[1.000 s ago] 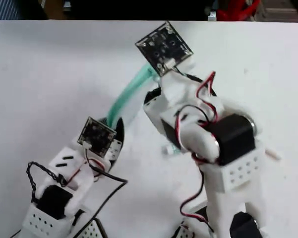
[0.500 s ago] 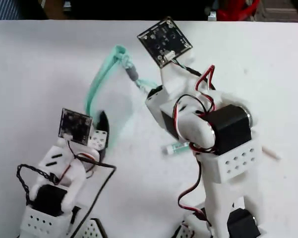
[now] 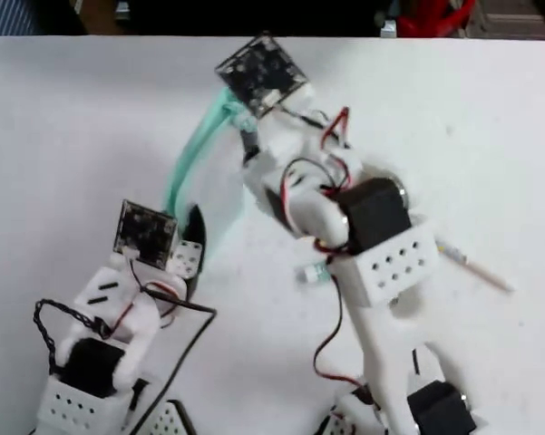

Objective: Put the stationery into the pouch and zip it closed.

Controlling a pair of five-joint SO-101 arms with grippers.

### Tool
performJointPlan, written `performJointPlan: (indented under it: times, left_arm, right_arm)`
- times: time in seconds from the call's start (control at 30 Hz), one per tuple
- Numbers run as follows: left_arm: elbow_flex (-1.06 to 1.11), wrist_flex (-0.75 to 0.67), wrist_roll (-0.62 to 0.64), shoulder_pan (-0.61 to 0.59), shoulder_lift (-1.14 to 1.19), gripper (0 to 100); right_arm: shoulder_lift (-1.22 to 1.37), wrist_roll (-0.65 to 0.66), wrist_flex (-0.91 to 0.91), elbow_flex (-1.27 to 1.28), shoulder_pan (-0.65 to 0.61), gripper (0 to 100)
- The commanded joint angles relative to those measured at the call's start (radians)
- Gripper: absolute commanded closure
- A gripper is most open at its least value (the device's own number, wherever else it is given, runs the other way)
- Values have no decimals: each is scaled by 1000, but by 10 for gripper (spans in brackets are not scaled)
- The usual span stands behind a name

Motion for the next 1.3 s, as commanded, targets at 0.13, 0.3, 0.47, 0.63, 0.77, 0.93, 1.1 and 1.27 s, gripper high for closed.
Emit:
performJointPlan:
  times: [0.13,0.3,0.47,0.63,0.77,0.93,1.1,1.27]
  left_arm:
    - [-21,-28,-11,10,12,978]
    - [-21,-26,-11,13,12,978]
    - [-21,-28,-11,13,12,978]
    - [-21,-26,-11,13,12,978]
    - [-21,-29,-11,13,12,976]
    - [-6,-28,5,7,7,849]
    - [29,-51,132,-24,7,779]
    - [78,-104,130,-24,5,786]
  right_arm:
    - [62,84,-116,-14,-65,768]
    - [168,101,-68,-92,-62,768]
    - [194,190,-1,-127,-120,769]
    - [249,183,-87,-126,-36,848]
    - [286,167,-125,-127,35,973]
    - [193,167,-58,-127,8,980]
    - [102,167,-36,-124,-10,981]
    - [122,167,-2,-126,-4,981]
